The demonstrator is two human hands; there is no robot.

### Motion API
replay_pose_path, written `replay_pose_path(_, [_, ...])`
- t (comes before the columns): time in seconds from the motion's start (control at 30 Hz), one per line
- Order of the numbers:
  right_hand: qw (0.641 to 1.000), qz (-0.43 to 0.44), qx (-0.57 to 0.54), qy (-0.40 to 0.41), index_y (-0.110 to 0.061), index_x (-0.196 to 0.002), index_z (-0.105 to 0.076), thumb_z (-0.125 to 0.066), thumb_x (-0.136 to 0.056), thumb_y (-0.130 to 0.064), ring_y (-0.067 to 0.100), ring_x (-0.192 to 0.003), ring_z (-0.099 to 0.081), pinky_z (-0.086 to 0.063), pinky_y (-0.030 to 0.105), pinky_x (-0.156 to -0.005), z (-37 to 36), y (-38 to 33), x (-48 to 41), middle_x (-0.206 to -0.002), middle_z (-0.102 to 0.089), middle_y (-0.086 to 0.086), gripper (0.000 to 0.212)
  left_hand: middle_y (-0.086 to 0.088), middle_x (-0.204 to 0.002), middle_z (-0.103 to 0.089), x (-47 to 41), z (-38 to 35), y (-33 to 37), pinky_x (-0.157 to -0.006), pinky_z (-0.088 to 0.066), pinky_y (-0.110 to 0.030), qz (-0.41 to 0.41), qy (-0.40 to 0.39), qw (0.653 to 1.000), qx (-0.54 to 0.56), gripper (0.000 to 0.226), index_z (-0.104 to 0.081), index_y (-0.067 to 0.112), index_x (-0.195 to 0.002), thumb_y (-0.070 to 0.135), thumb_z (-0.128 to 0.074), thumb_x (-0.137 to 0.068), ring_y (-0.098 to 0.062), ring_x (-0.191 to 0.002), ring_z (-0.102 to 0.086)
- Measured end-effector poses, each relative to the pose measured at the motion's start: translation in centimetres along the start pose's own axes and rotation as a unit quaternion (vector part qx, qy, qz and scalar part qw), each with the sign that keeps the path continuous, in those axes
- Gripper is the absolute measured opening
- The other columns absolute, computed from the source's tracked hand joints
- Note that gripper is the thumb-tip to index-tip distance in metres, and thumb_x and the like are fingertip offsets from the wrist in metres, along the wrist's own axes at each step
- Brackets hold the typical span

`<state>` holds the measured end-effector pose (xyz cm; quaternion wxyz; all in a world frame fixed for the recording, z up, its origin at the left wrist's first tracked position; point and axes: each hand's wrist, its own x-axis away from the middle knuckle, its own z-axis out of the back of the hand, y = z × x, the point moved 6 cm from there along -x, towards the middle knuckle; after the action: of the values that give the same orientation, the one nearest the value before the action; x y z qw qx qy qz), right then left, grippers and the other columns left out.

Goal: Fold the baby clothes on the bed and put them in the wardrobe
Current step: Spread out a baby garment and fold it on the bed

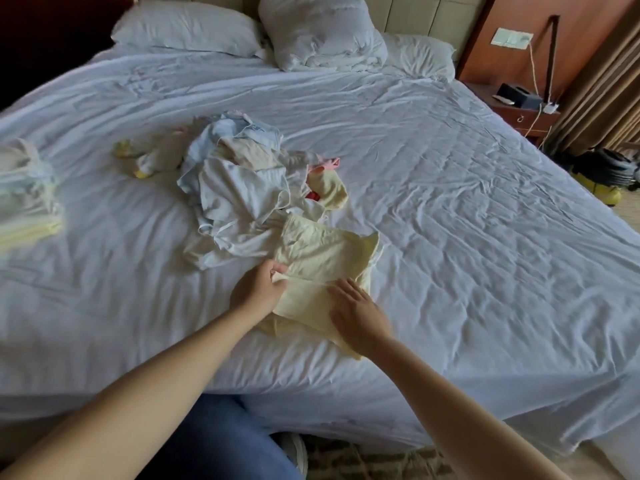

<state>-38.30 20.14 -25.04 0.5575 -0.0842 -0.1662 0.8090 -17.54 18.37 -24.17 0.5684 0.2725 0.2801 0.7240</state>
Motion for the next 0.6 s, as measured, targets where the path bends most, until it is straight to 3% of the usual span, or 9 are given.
replay_pose_path(0.1, [0.998,-0.001,0.048,-0.038,-0.028,-0.156,-0.007,-0.03,-0.103,-0.04,0.013,-0.148,0.016,0.005,0.037,-0.122,-1.7,0.9,1.3,-0.162,0.008,-0.006,0.059,0.002,-0.117,-0.06,0.8,-0.1,0.1,-0.081,-0.049,-0.035,-0.124,0.039,0.987,-0.097,0.034,-0.062,0.023,-0.119,0.021,-0.068,-0.086,-0.022,-0.104,-0.059])
replay_pose_path(0.2, [0.997,-0.029,0.062,-0.036,-0.027,-0.155,0.002,-0.027,-0.104,-0.04,0.01,-0.146,0.021,0.011,0.039,-0.121,-1.8,2.3,2.0,-0.157,0.02,-0.01,0.061,-0.002,-0.119,-0.06,1.6,-0.9,0.8,-0.078,-0.055,-0.042,-0.287,0.061,0.946,-0.138,0.035,-0.067,0.018,-0.115,0.017,-0.072,-0.08,-0.026,-0.1,-0.062])
replay_pose_path(0.27, [0.996,-0.045,0.074,-0.032,-0.025,-0.155,0.005,-0.026,-0.104,-0.039,0.01,-0.146,0.02,0.012,0.037,-0.12,-1.6,2.9,2.1,-0.156,0.02,-0.011,0.061,-0.006,-0.133,-0.058,2.1,-1.9,0.9,-0.094,-0.053,-0.044,-0.348,0.031,0.926,-0.143,0.036,-0.066,0.017,-0.121,0.025,-0.056,-0.088,-0.029,-0.118,-0.058])
replay_pose_path(0.33, [0.995,-0.057,0.079,-0.035,-0.023,-0.154,0.008,-0.025,-0.104,-0.038,0.01,-0.146,0.019,0.014,0.035,-0.119,-1.6,3.5,2.2,-0.156,0.02,-0.011,0.062,-0.005,-0.159,-0.027,2.3,-3.7,0.1,-0.117,-0.027,-0.041,-0.319,-0.066,0.923,-0.205,0.061,-0.042,0.024,-0.147,0.047,-0.026,-0.092,-0.026,-0.147,-0.023])
replay_pose_path(0.4, [0.994,-0.07,0.079,-0.041,-0.023,-0.154,0.009,-0.023,-0.104,-0.04,0.011,-0.146,0.02,0.014,0.035,-0.119,-1.7,4.1,2.5,-0.158,0.02,-0.009,0.062,0.004,-0.16,0.02,2.4,-5.3,-1.5,-0.121,0.004,-0.038,-0.253,-0.156,0.908,-0.295,0.075,0.004,0.033,-0.155,0.063,0.0,-0.086,-0.017,-0.147,0.023])
replay_pose_path(0.43, [0.993,-0.077,0.078,-0.043,-0.024,-0.154,0.009,-0.022,-0.104,-0.041,0.011,-0.146,0.021,0.014,0.035,-0.119,-1.7,4.4,2.7,-0.159,0.019,-0.009,0.061,0.006,-0.156,0.031,2.4,-5.6,-1.8,-0.12,0.011,-0.039,-0.237,-0.18,0.899,-0.322,0.073,0.016,0.034,-0.152,0.065,0.001,-0.087,-0.015,-0.142,0.033])
replay_pose_path(0.5, [0.992,-0.089,0.071,-0.05,-0.024,-0.155,0.007,-0.021,-0.104,-0.042,0.011,-0.146,0.02,0.014,0.035,-0.12,-1.6,4.8,3.0,-0.16,0.016,-0.007,0.061,0.007,-0.154,0.034,2.5,-5.3,-1.5,-0.119,0.013,-0.039,-0.23,-0.201,0.898,-0.318,0.069,0.018,0.036,-0.151,0.062,-0.011,-0.095,-0.013,-0.14,0.036])
replay_pose_path(0.6, [0.995,-0.082,0.034,-0.039,-0.023,-0.156,0.0,-0.032,-0.102,-0.033,0.009,-0.148,0.013,0.008,0.034,-0.121,-0.9,4.6,3.3,-0.162,0.008,-0.007,0.063,0.013,-0.158,0.023,3.1,-3.8,-1.2,-0.12,0.006,-0.033,-0.263,-0.182,0.91,-0.264,0.07,0.001,0.038,-0.154,0.063,-0.029,-0.095,-0.007,-0.145,0.026])
